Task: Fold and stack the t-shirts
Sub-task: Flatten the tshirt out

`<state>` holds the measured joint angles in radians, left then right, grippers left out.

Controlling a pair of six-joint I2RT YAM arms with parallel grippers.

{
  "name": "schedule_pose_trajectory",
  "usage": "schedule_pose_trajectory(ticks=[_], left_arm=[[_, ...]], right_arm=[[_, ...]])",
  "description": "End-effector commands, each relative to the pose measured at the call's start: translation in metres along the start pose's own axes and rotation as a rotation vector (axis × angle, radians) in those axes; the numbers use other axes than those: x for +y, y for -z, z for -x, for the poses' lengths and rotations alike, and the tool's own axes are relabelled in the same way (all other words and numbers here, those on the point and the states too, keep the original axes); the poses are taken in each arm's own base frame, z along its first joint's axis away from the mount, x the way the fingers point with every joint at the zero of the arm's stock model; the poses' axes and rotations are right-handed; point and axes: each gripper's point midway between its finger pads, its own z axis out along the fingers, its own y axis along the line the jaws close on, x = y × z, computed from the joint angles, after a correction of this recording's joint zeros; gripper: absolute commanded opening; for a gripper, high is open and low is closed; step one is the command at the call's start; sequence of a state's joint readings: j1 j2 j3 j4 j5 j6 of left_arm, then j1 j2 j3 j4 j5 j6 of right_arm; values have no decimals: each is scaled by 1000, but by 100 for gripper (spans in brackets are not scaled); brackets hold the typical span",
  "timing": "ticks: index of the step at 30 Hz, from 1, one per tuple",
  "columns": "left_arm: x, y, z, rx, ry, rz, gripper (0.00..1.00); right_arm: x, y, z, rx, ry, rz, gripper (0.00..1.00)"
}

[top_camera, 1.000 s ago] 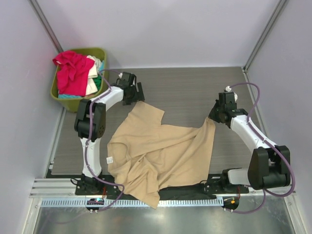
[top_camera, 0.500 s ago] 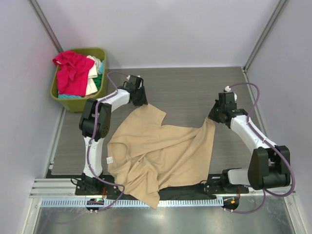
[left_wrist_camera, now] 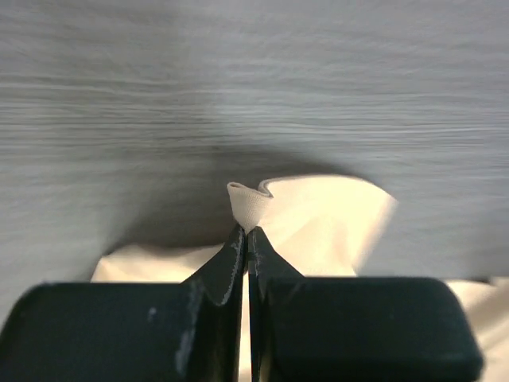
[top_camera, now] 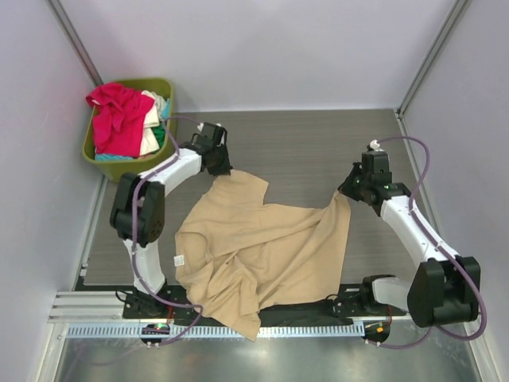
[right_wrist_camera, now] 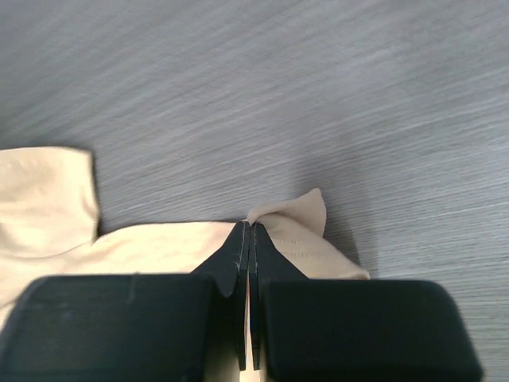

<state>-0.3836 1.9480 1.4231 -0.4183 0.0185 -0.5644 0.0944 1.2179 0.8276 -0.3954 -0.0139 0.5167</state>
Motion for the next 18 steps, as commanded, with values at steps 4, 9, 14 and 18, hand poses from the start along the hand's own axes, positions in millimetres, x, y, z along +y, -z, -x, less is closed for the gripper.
schedule_pose_trajectory(ticks=[4, 9, 14, 18], left_arm=[[-27, 177, 81, -363, -36, -79, 0], [-26, 302, 93, -559, -46, -122, 0], [-19, 414, 80, -750, -92, -205, 0], [-19, 505, 57, -910, -177, -321, 0]], right_arm=[[68, 86, 73, -238, 79, 276, 1], [110, 182, 100, -415, 203, 506, 1], [128, 297, 102, -647, 328, 687, 1], [124, 367, 90, -817, 385, 761, 1]])
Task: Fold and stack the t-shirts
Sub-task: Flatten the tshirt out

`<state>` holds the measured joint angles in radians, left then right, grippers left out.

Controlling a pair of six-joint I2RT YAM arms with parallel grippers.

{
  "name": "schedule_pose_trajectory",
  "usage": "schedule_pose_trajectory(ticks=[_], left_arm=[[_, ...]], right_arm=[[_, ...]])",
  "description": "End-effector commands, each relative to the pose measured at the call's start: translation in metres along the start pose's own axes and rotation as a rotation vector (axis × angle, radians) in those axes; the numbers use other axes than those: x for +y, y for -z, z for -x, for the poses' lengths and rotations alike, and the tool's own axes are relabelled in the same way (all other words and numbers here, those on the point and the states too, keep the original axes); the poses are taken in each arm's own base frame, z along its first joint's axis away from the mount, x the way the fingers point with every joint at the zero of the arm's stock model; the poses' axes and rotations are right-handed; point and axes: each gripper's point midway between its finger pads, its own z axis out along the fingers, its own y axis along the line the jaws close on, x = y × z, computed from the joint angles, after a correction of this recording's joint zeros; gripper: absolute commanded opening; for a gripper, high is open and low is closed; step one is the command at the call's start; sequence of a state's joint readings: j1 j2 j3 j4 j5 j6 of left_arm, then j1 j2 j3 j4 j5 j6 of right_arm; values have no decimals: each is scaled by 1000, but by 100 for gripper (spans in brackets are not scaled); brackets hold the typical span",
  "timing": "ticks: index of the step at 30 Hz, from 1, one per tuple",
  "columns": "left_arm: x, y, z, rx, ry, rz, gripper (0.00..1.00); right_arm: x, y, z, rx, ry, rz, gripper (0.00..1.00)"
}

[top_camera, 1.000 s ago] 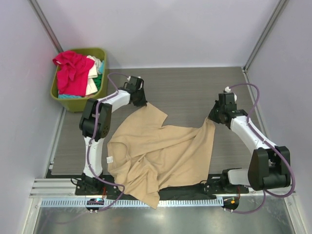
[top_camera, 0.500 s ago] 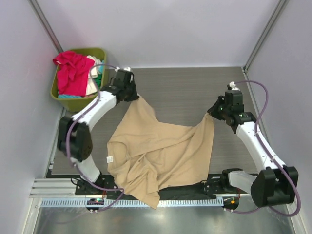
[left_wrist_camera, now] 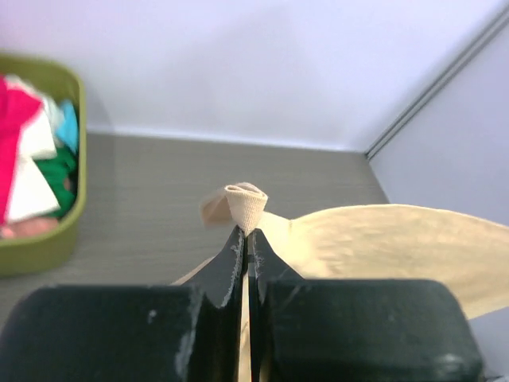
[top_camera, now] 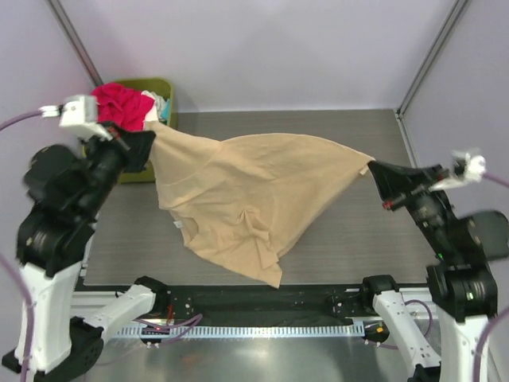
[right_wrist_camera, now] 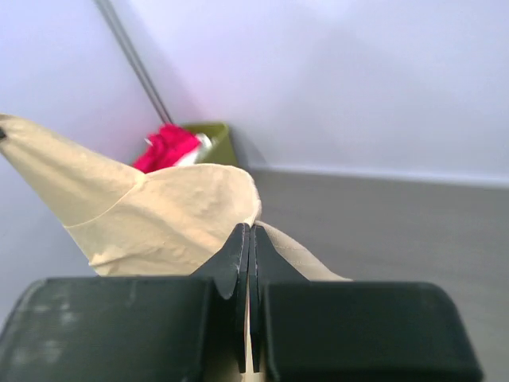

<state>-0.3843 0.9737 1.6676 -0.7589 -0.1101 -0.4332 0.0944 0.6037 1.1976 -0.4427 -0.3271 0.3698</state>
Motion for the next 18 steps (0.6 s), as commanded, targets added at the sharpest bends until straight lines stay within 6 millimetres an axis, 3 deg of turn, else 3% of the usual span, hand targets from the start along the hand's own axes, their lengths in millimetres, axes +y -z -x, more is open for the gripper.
schedule_pose_trajectory(ticks=[1, 2, 5, 9, 11, 15, 16, 17, 18], left_arm=[[-16, 56, 32, -91, -111, -114, 0], [-22, 80, 44, -150, -128, -156, 0], [-40, 123, 68, -287, -194, -278, 0], [-58, 158, 102, -418, -225, -359, 0], [-64, 159, 112, -432, -228, -377, 0], [-79, 141, 134, -433, -232, -393, 0], [-80, 137, 138, -433, -232, -391, 0], [-81, 130, 142, -435, -226, -382, 0], [-85, 113, 147, -424, -227, -377, 0]], right_arm=[[39, 43, 37, -137, 106, 114, 1], [48, 60, 44, -188, 127, 129, 1], [62, 93, 59, -296, 164, 146, 1], [70, 105, 71, -335, 189, 153, 1], [71, 108, 84, -359, 195, 135, 1], [46, 107, 122, -418, 202, -59, 1], [34, 93, 127, -399, 203, -116, 1], [29, 95, 144, -430, 200, -167, 1], [12, 73, 143, -383, 188, -235, 1]])
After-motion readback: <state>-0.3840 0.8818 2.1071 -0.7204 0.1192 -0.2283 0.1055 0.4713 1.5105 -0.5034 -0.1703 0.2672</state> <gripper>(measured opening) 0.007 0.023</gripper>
